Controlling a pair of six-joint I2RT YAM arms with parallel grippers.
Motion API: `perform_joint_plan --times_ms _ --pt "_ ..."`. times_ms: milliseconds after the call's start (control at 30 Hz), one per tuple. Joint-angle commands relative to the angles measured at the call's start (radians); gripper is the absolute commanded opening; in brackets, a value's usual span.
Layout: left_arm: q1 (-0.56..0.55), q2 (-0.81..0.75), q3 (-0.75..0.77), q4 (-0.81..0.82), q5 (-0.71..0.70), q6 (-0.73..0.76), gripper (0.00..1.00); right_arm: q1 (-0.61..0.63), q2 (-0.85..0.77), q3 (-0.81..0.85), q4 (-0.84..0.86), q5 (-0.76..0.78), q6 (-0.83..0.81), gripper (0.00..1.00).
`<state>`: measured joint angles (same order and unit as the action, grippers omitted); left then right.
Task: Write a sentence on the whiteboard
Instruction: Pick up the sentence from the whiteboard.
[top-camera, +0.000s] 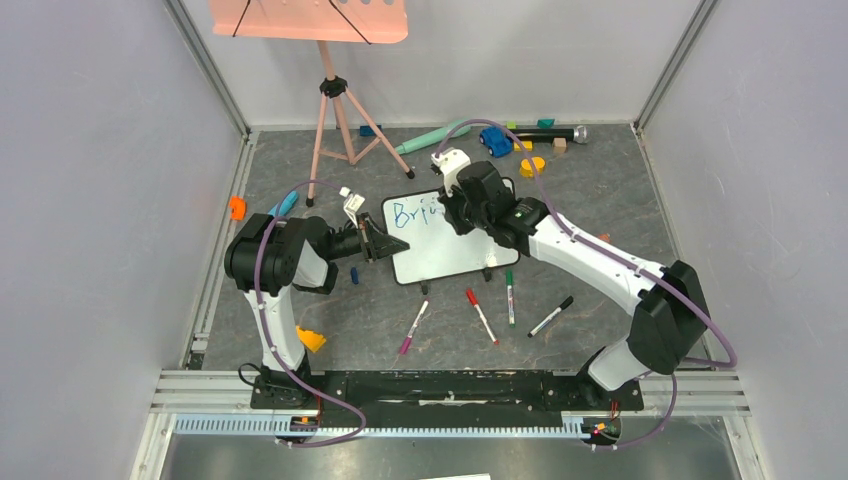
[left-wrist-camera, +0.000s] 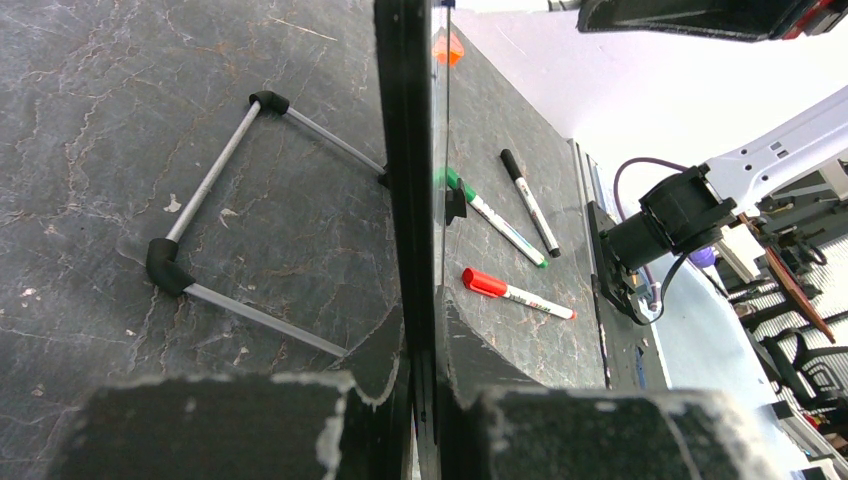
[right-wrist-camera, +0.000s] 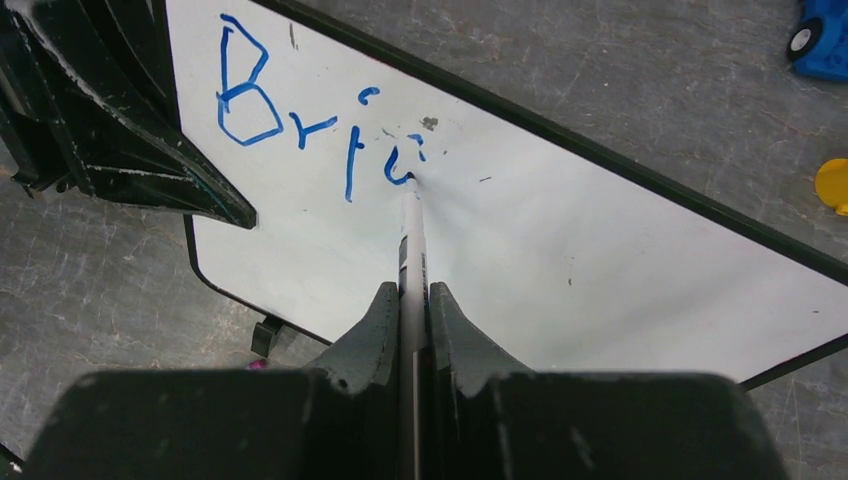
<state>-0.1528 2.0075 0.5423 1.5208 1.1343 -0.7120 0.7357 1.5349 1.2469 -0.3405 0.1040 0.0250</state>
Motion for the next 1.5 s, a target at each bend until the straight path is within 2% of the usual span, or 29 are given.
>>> perform_joint_plan --times_ms 0,367,1000,1467 --pt "0.004 0.029 -0.019 0.037 -0.033 0.161 0.02 -0.020 0.027 0.073 0.012 0.072 -0.016 0.00" --pt "0.004 0.030 -0.016 0.036 -0.033 0.161 0.02 -0.025 0.046 0.100 0.012 0.052 -0.016 0.00" --pt "0.004 0.030 -0.018 0.036 -0.035 0.161 0.02 -0.026 -0.044 -0.118 0.054 -0.015 0.040 0.00" --pt "0.004 0.027 -0.022 0.036 -0.033 0.164 0.02 -0.026 -0.005 -0.037 0.089 -0.080 0.051 0.00"
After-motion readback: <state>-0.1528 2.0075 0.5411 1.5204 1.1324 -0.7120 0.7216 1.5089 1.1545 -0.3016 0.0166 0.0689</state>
